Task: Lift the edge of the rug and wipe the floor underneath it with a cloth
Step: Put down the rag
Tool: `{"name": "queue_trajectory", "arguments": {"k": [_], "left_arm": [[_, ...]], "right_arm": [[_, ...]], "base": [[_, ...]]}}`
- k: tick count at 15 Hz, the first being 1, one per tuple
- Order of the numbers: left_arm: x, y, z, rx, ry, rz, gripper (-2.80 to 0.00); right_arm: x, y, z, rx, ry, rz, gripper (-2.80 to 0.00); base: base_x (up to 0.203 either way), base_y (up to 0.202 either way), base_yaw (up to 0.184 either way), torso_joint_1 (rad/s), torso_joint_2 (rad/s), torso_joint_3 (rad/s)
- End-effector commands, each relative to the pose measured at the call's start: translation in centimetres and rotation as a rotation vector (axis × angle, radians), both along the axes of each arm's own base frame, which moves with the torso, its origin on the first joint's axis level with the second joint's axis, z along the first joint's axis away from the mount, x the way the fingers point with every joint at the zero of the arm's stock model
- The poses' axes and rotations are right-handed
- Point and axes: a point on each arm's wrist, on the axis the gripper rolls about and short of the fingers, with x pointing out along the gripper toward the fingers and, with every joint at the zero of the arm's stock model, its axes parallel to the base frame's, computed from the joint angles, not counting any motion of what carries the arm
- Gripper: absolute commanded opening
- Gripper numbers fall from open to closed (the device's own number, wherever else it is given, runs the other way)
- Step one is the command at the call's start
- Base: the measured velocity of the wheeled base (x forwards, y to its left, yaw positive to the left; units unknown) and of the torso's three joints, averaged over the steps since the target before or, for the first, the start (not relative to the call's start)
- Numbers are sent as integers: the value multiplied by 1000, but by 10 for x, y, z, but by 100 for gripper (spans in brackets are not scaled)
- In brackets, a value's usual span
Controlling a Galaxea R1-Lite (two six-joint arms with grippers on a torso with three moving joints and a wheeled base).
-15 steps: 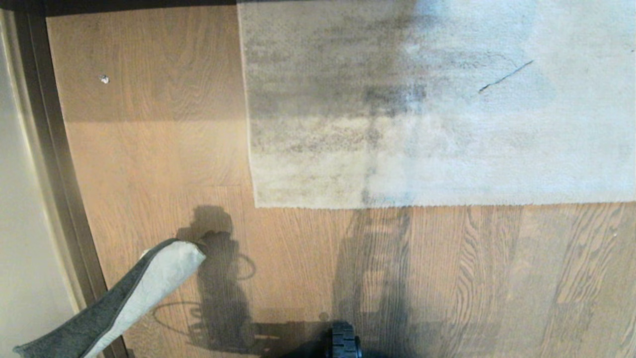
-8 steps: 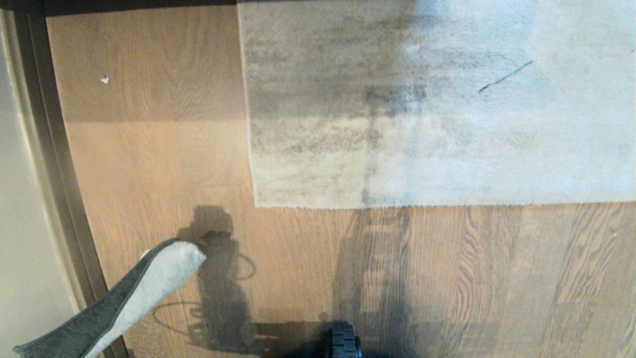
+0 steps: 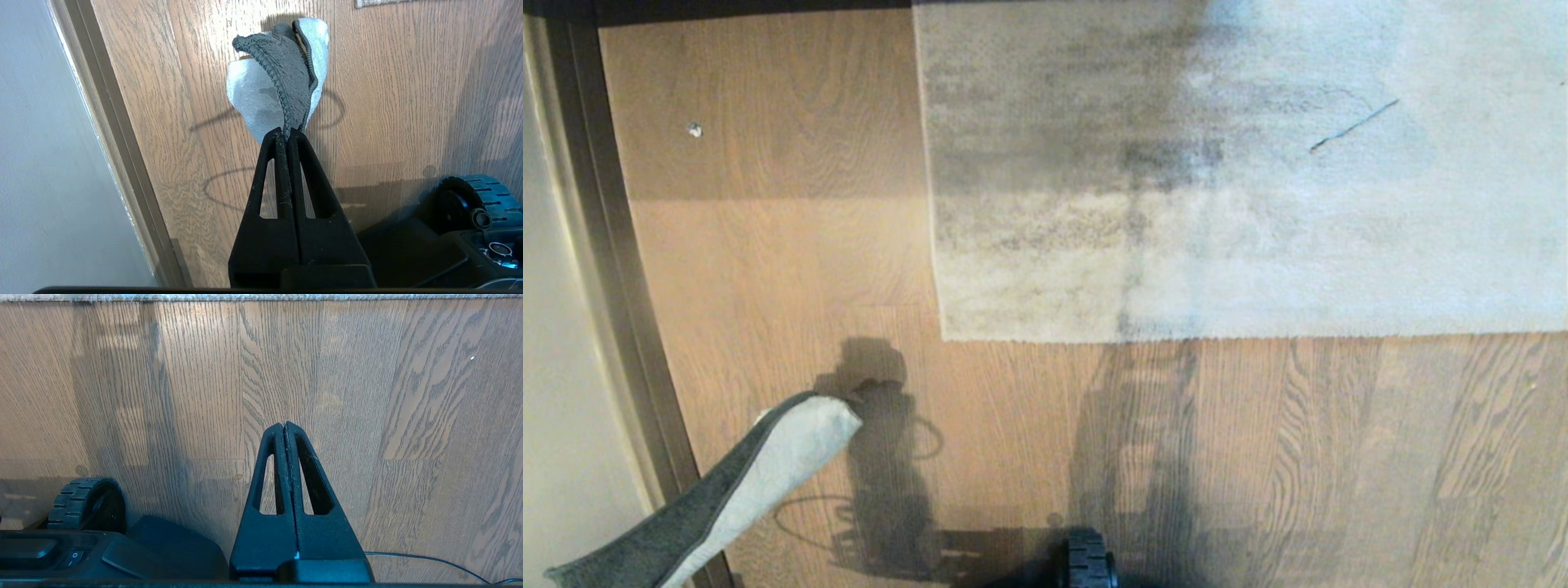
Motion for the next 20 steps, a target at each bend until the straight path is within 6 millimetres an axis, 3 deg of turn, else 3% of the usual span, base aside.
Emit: {"name": "queue_trajectory", "arguments": {"k": [1, 20], "left_arm": [[0, 0, 0, 1, 0, 0, -280], [-1, 0, 3, -65, -10, 2, -280]], "right_arm": [[0, 0, 0, 0, 2, 0, -280], [0, 0, 0, 0, 2, 0, -280]], "base": [[0, 0, 0, 0, 0, 0], [0, 0, 0, 0, 0, 0]]}}
